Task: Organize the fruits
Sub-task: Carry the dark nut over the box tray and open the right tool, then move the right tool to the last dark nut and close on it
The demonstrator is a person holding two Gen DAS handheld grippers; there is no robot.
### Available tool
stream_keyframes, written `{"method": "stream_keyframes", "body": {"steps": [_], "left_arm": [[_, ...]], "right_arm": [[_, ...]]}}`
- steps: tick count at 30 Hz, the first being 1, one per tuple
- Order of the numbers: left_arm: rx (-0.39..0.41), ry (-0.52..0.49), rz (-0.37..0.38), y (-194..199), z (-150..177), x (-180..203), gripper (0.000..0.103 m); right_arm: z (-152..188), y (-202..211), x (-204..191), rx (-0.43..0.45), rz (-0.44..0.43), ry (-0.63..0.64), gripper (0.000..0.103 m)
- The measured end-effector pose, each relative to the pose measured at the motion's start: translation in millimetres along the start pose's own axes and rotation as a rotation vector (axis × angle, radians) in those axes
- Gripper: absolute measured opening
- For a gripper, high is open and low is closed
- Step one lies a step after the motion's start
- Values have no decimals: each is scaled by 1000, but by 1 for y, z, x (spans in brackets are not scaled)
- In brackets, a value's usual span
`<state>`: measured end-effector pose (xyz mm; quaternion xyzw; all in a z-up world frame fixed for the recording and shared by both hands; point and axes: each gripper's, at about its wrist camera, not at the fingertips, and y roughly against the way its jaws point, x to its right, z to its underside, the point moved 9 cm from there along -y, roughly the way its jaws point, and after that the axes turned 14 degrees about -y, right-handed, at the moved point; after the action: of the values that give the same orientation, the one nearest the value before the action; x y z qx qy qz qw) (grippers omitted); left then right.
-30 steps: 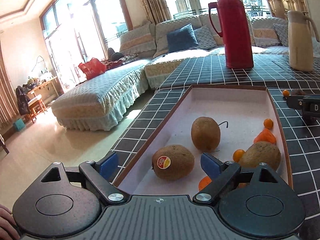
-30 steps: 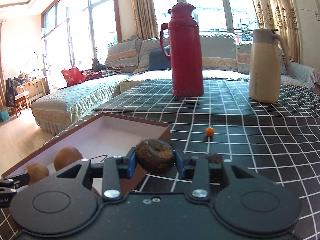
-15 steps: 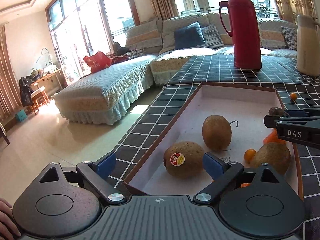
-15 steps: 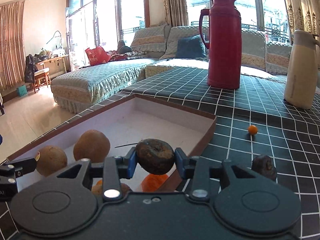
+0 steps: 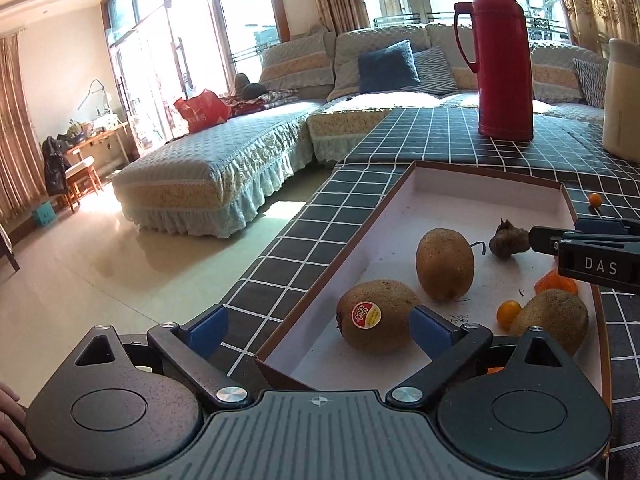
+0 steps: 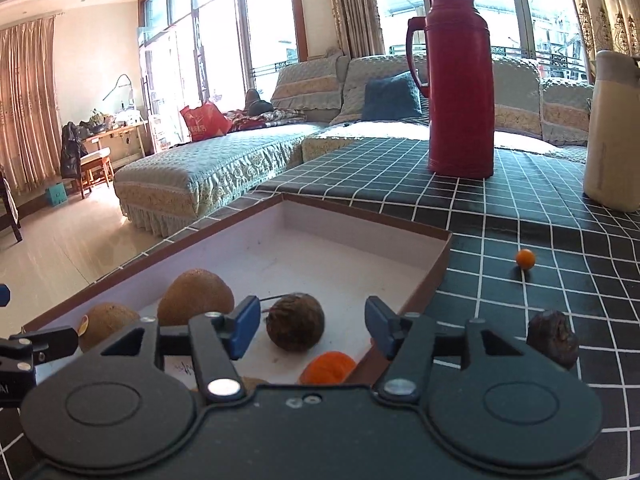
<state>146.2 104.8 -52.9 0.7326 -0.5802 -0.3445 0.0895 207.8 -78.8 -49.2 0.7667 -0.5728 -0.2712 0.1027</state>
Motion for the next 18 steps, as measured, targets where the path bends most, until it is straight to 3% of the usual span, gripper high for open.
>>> {"method": "stream_keyframes", "body": {"steps": [7,14,16,18], "left_arm": [[-10,30,17,0,-4,6,101],[5,16,27,4,-15,28,103],[12,17,32,6,-18,34,103],[15,20,40,6,-23,40,103]], "right_arm": [[-17,26,22,60,47,-48,56],[-15,45,82,46,216,-126,49],[-4,47,115,19,291,-171,48],[-1,47,124,13,306,-179,48]]}}
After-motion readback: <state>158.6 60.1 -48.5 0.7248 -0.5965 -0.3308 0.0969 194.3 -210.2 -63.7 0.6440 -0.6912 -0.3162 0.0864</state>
